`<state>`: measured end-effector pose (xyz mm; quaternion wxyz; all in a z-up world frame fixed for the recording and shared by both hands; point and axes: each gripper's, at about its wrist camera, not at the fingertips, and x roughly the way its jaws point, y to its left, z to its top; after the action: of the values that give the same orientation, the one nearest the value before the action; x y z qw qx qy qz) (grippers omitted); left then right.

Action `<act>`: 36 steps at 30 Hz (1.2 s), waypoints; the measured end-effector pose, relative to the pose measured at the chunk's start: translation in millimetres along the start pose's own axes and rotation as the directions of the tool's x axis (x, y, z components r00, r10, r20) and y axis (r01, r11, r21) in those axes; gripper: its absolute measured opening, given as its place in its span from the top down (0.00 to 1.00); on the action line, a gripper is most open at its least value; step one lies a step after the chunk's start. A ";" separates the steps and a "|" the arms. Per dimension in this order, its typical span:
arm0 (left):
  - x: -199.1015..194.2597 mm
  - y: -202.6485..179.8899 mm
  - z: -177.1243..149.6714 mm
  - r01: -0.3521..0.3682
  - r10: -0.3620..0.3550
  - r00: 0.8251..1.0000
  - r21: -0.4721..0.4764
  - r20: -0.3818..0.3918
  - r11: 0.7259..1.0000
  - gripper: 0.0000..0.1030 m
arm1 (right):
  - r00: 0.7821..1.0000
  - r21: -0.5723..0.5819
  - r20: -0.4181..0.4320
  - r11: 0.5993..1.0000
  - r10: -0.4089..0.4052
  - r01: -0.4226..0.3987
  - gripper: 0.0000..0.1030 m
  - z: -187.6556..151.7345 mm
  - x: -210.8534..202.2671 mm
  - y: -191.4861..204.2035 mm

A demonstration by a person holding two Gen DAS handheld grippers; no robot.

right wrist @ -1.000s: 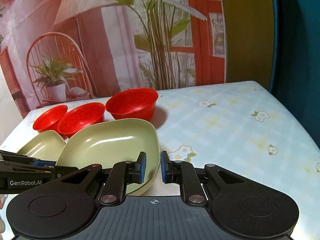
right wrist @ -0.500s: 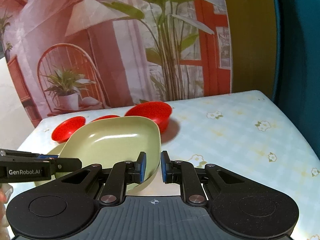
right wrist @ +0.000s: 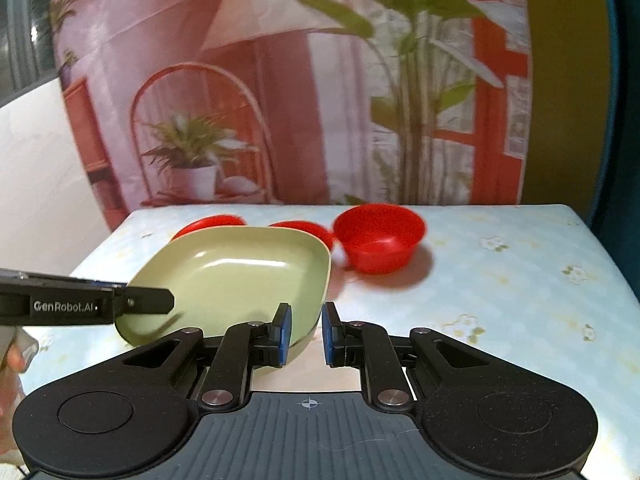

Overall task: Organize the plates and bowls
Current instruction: 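Lift the green plate with the left gripper over the stacked plates, then lower the green plate onto the stack and open the left gripper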

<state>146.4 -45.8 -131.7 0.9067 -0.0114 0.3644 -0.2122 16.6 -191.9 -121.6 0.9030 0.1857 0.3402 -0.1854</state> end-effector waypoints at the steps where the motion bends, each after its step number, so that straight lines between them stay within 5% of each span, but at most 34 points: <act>1: -1.8 3.7 -0.5 -0.006 0.006 1.000 0.000 0.000 1.000 0.76 | 1.000 -0.003 -0.007 1.000 0.008 -0.008 0.85 -0.5 1.4 4.3; 20: 8.2 69.7 2.4 -0.099 0.096 0.994 -0.047 -0.056 0.994 0.76 | 0.975 -0.037 -0.132 0.982 0.177 -0.183 0.85 -19.6 38.0 58.8; 36: 51.3 71.6 19.6 -0.101 0.109 0.986 0.061 -0.130 0.993 0.76 | 0.957 0.052 -0.154 0.969 0.247 -0.242 0.84 -24.3 52.3 51.4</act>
<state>219.4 -3.5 -163.5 0.8902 0.0468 0.4183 -0.1743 63.6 -147.3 -163.6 0.8857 0.2553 0.3827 -0.0624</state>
